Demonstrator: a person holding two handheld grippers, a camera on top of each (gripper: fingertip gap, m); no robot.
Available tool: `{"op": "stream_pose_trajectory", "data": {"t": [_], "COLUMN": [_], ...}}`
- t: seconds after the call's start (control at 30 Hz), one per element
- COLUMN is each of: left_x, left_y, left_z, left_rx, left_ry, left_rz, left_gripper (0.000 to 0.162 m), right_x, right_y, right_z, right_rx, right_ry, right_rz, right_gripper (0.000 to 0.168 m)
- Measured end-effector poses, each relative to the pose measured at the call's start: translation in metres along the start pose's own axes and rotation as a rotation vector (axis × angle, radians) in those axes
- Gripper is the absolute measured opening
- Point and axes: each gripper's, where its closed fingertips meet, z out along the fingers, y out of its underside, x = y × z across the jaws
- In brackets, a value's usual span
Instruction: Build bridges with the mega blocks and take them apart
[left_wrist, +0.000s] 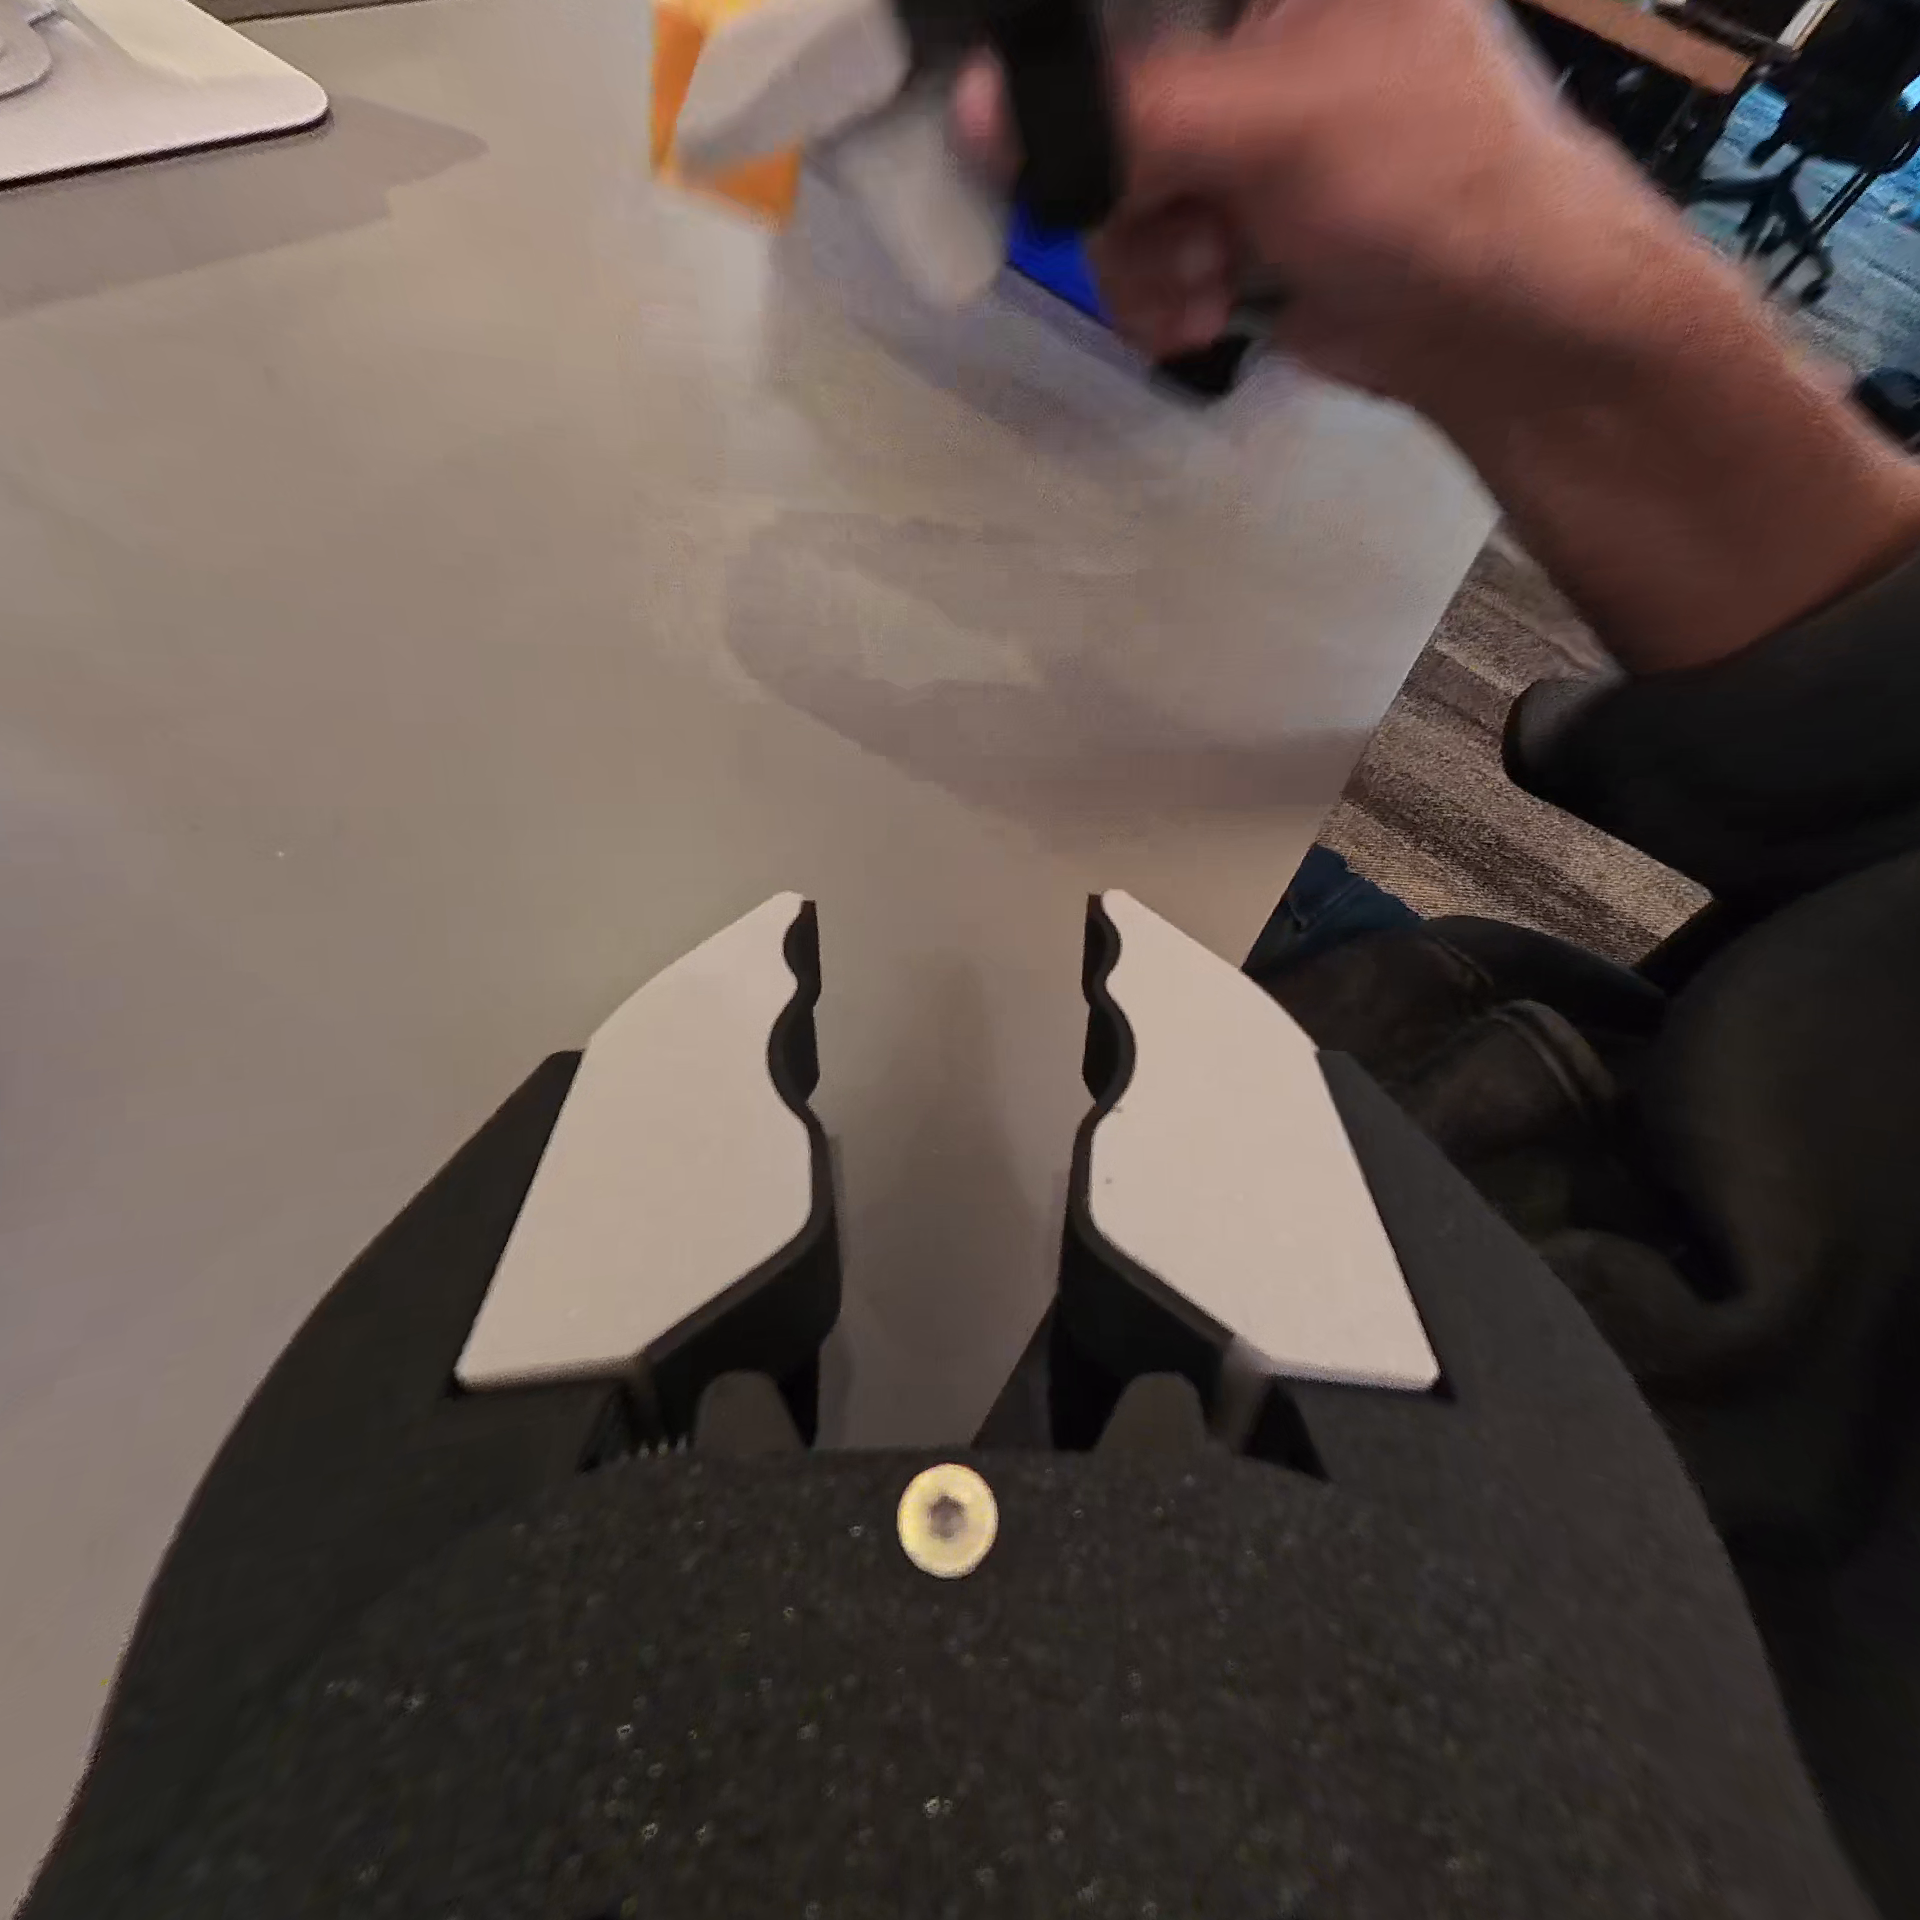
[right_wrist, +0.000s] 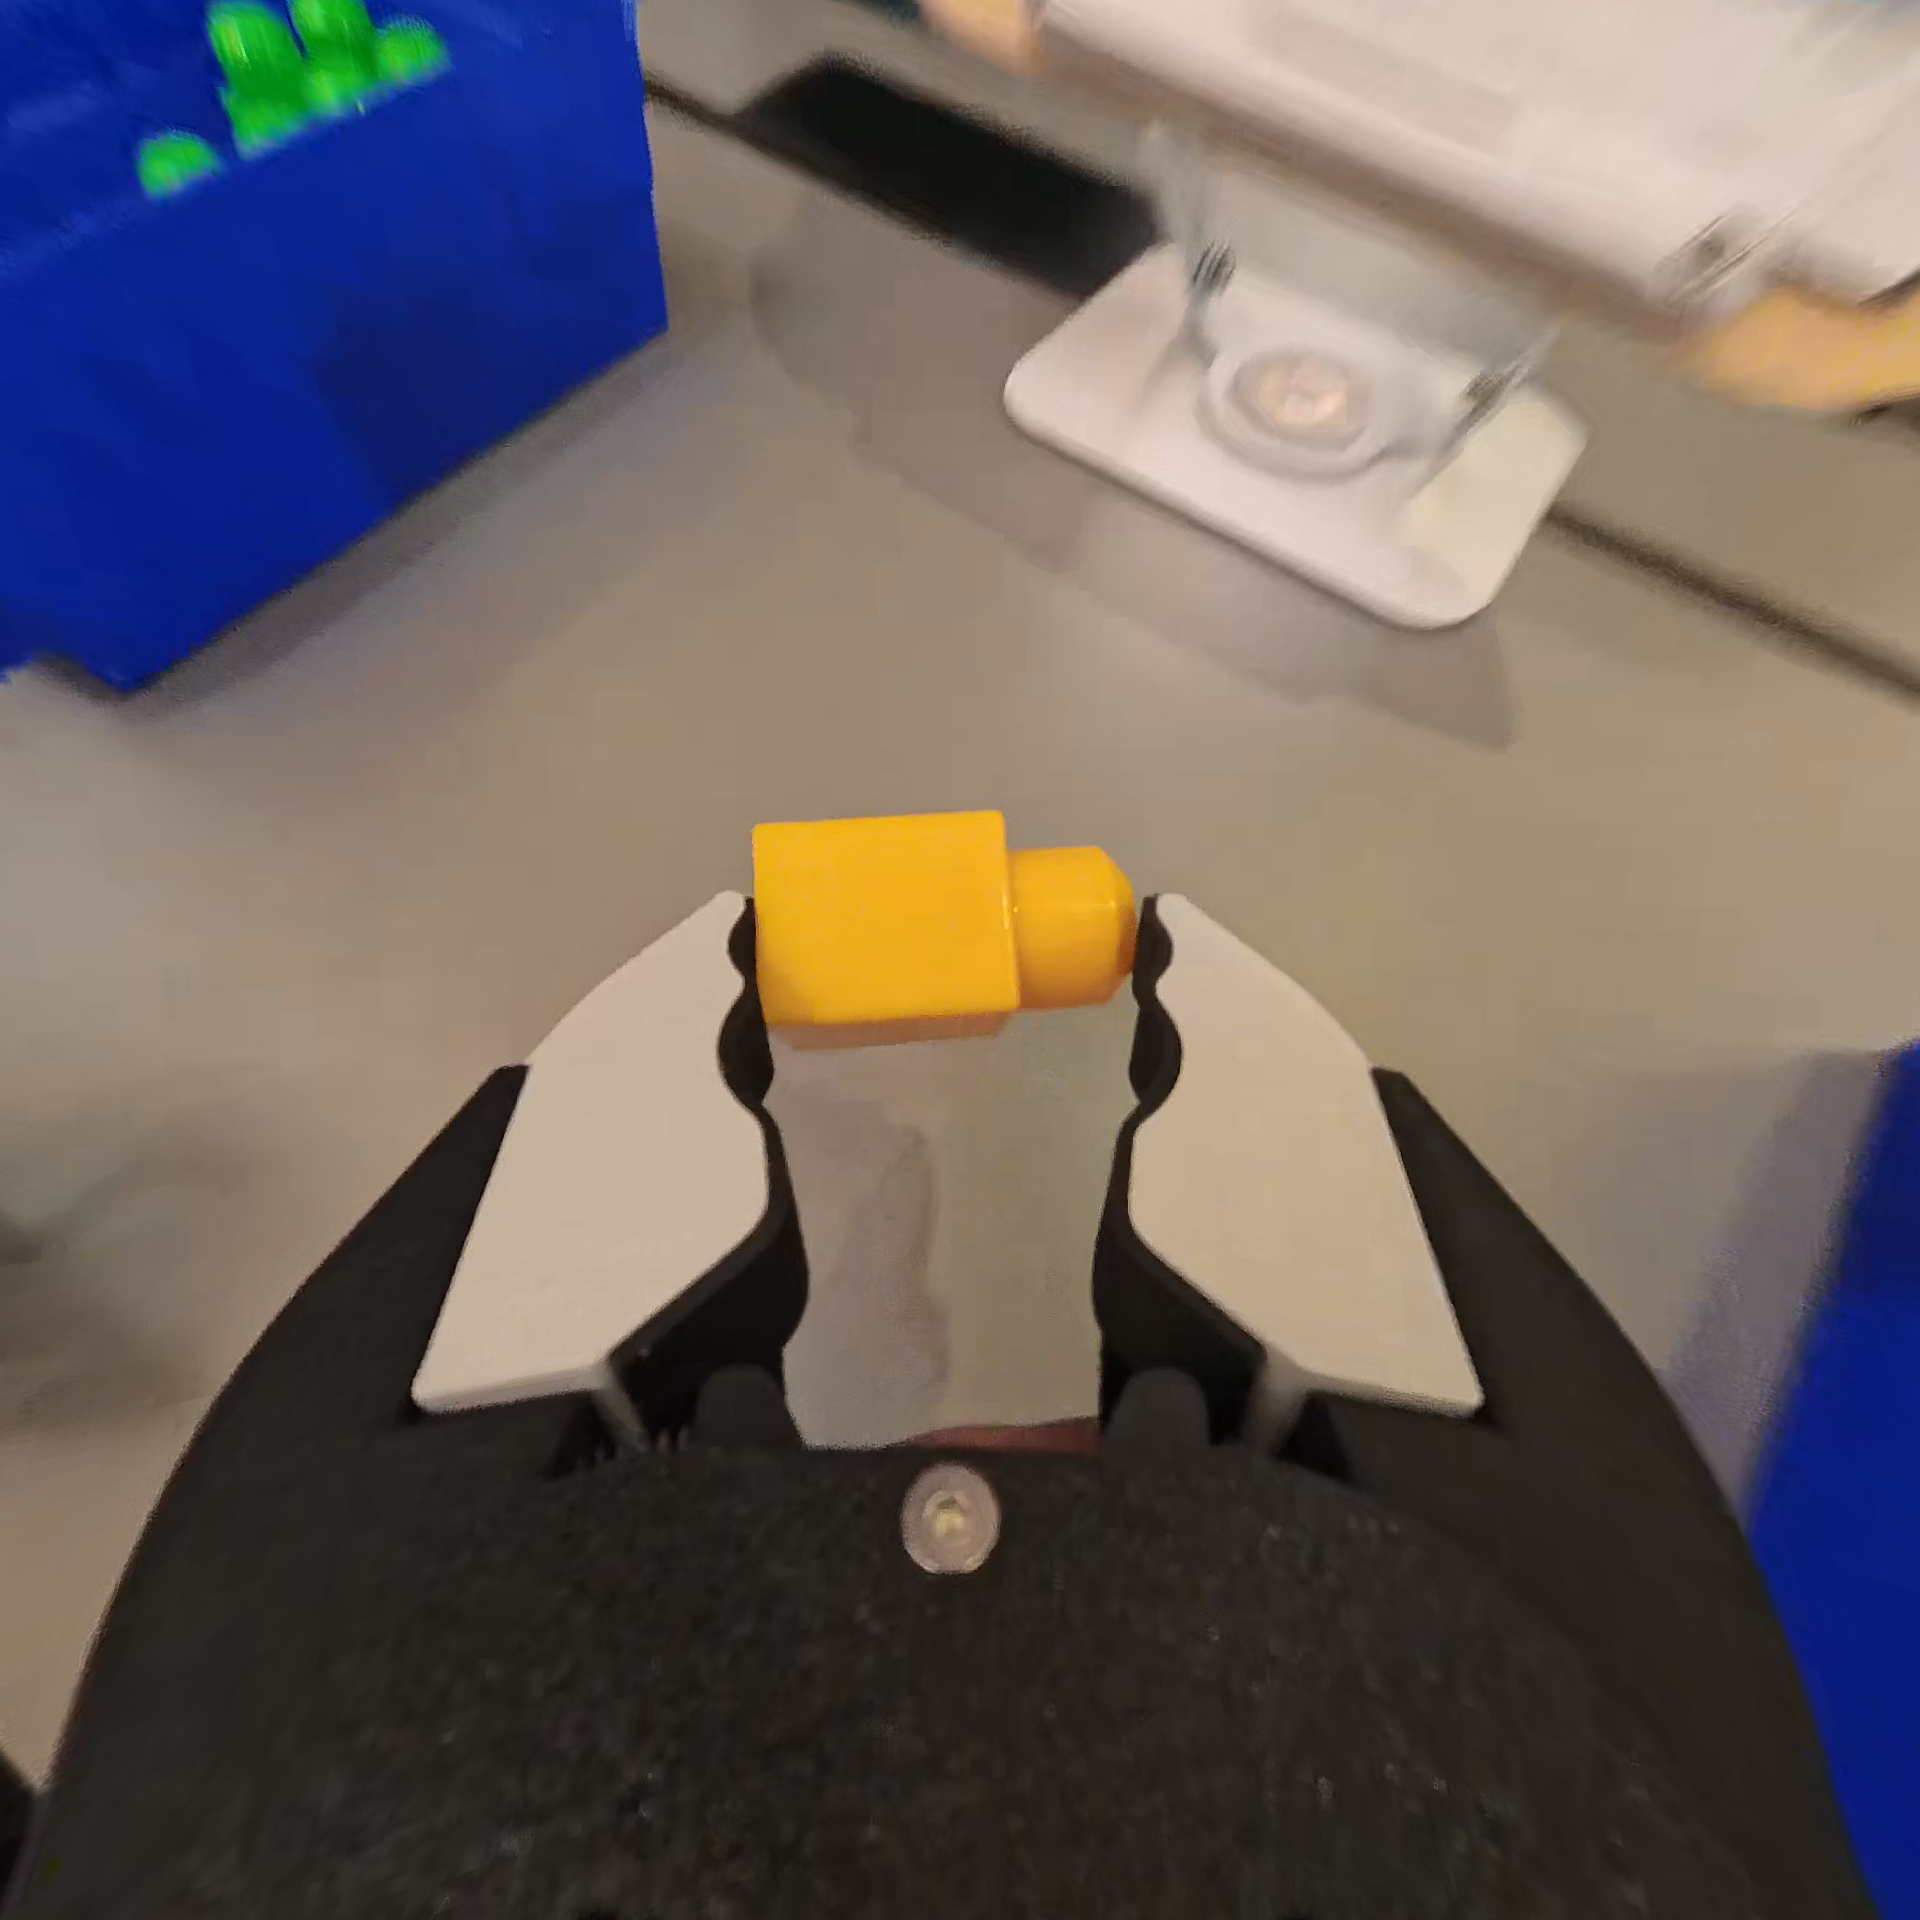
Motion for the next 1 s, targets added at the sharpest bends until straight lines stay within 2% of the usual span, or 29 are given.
{"op": "stream_pose_trajectory", "data": {"t": [0.1,0.17,0.23,0.3,0.4,0.47,0.53,0.6,0.67,0.87,0.97,1.0], "left_x": [-0.006,-0.008,-0.007,-0.007,-0.002,0.001,0.004,0.007,0.007,0.003,0.000,-0.002], "left_y": [0.002,0.001,0.000,-0.001,-0.002,-0.004,-0.005,-0.004,-0.002,0.004,0.004,0.003], "left_z": [0.001,0.002,0.004,0.008,0.012,0.016,0.019,0.021,0.023,0.024,0.020,0.018], "left_rx": [-0.008,-0.009,-0.007,-0.014,-0.019,-0.027,-0.035,-0.043,-0.055,-0.068,-0.054,-0.050], "left_ry": [-0.019,-0.015,-0.002,0.010,0.024,0.026,0.025,0.024,0.017,0.005,-0.013,-0.021], "left_rz": [0.011,0.004,0.001,-0.002,0.010,0.029,0.053,0.080,0.093,0.070,0.064,0.064], "left_gripper": [0.048,0.048,0.048,0.048,0.048,0.048,0.048,0.048,0.048,0.048,0.049,0.049], "right_x": [0.043,0.083,0.127,0.163,0.211,0.228,0.234,0.228,0.231,0.244,0.245,0.245], "right_y": [-0.036,-0.048,-0.047,-0.030,0.018,0.060,0.094,0.115,0.135,0.157,0.157,0.154], "right_z": [-0.067,-0.112,-0.151,-0.167,-0.145,-0.118,-0.097,-0.081,-0.071,-0.048,-0.046,-0.049], "right_rx": [0.113,0.156,0.173,0.117,-0.098,-0.264,-0.385,-0.424,-0.502,-0.569,-0.551,-0.541], "right_ry": [0.137,0.259,0.374,0.404,0.317,0.173,0.041,-0.081,-0.108,-0.066,-0.050,-0.039], "right_rz": [-0.059,-0.073,-0.054,-0.084,-0.206,-0.238,-0.217,-0.216,-0.229,-0.235,-0.218,-0.202], "right_gripper": [0.068,0.068,0.068,0.068,0.068,0.068,0.068,0.068,0.068,0.068,0.068,0.073]}}
